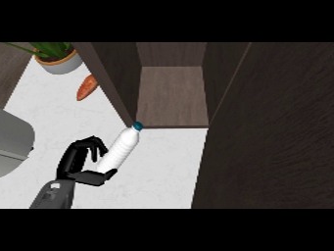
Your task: Pick up the bottled water, place it into the cabinet and close the cabinet
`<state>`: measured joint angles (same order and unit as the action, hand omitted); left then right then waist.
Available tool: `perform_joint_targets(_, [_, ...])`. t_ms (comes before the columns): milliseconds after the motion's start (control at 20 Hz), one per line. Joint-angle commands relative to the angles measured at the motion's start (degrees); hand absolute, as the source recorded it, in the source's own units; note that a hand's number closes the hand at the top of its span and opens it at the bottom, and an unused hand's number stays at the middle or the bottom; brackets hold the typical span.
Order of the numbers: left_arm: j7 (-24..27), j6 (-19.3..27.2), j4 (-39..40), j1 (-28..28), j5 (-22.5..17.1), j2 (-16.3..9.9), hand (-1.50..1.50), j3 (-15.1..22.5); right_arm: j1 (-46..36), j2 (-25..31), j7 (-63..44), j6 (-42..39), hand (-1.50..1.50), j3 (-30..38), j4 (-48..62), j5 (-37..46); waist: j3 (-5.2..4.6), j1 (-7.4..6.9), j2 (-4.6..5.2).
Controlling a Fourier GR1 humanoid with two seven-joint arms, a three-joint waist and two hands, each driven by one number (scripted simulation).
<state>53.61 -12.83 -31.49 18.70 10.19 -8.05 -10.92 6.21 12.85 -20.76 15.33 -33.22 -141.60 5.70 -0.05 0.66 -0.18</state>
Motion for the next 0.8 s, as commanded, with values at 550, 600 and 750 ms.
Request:
perform_joint_targets(550, [-9.8,13.0,-18.5,-0.6,-17.4,8.0,1.50,13.4,-0.1,1.9,-5.5,1.0,-1.50,1.0,-7.6,2.6,0.05,-0.49,-0.19])
perform_joint_targets(600, [-12.0,16.0,-19.5,0.4,-20.9,8.0,1.50,17.8,2.1,1.0,1.5,1.2,-1.50,-2.4,-2.3,4.0,0.07,-0.15,-0.17])
perform_joint_targets(750, [-14.9,19.9,-22.9,1.0,-28.0,8.0,1.50,24.6,-0.7,0.6,-3.8,2.5,-1.50,-2.8,-5.2,5.5,-0.02,0.24,-0.16])
